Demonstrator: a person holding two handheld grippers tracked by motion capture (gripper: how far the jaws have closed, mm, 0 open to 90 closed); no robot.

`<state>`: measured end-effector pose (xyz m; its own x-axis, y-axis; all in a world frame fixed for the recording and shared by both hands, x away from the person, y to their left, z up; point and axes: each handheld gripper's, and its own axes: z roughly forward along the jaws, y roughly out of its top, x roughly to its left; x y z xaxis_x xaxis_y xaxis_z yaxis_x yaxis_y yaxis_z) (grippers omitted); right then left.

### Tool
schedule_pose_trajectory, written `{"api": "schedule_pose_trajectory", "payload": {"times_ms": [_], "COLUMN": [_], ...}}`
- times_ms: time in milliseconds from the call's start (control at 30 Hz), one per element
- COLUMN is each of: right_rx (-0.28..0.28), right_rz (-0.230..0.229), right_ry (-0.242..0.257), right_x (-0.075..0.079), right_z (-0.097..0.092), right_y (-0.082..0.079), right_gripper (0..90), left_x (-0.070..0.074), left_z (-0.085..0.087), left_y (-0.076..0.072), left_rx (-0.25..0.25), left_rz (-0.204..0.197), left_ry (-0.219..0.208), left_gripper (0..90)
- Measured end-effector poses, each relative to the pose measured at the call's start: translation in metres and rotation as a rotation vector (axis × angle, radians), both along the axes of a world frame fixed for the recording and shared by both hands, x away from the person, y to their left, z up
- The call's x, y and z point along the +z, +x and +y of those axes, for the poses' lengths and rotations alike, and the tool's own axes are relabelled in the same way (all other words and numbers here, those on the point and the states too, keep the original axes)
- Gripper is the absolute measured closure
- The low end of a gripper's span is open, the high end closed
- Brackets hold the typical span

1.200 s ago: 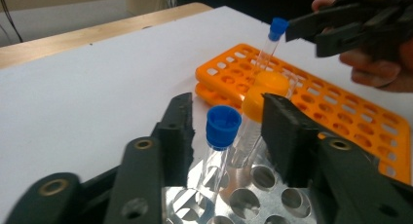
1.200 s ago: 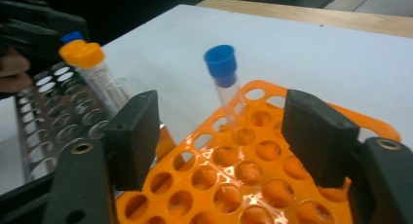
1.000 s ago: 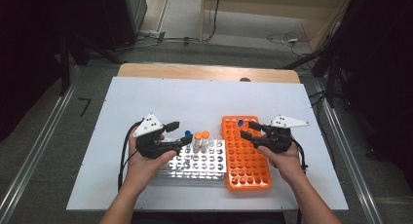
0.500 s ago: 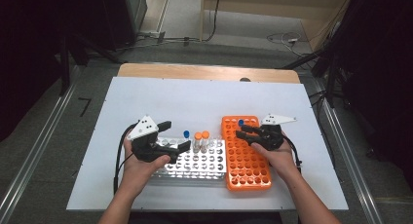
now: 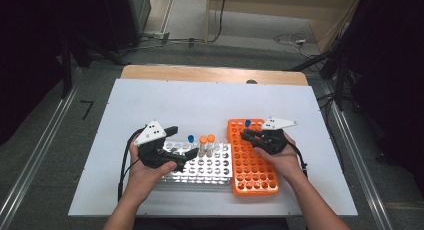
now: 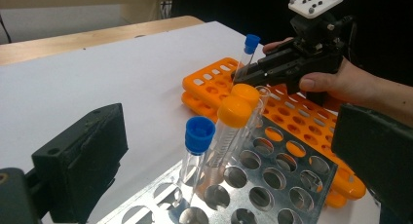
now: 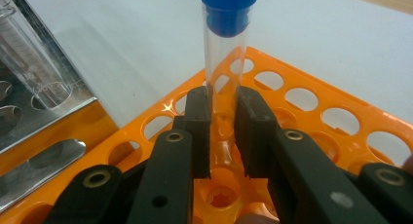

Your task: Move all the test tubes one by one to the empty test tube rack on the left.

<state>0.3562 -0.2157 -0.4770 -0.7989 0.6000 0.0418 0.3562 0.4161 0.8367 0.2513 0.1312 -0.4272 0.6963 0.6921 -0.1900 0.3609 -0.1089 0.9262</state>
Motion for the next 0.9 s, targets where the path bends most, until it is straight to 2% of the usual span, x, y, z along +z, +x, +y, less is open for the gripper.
{"api": "schedule_pose_trajectory", "payload": {"times_ms": [233,500,900], "right_rx": [-0.011,-0.032,0.009], "right_rz": [-0.029,-0.033,-0.032], "right_ry": [0.043,0.086,0.097], "right_x": [0.007,0.019,0.032], "right_z": [-0.004,-0.012,-0.018], "right_y": [-0.004,-0.013,-0.035], "right_gripper": [75.2,75.3,75.3], "left_x": [0.002,0.004,0.011], "left_z": [0.0,-0.004,-0.018], "left_y": [-0.001,0.001,0.005], "left_rx": [0.004,-0.01,-0.053], "left_rz": [-0.005,-0.014,-0.031], "left_ry": [-0.003,0.001,0.004], "left_gripper": [0.2,0.2,0.7]}}
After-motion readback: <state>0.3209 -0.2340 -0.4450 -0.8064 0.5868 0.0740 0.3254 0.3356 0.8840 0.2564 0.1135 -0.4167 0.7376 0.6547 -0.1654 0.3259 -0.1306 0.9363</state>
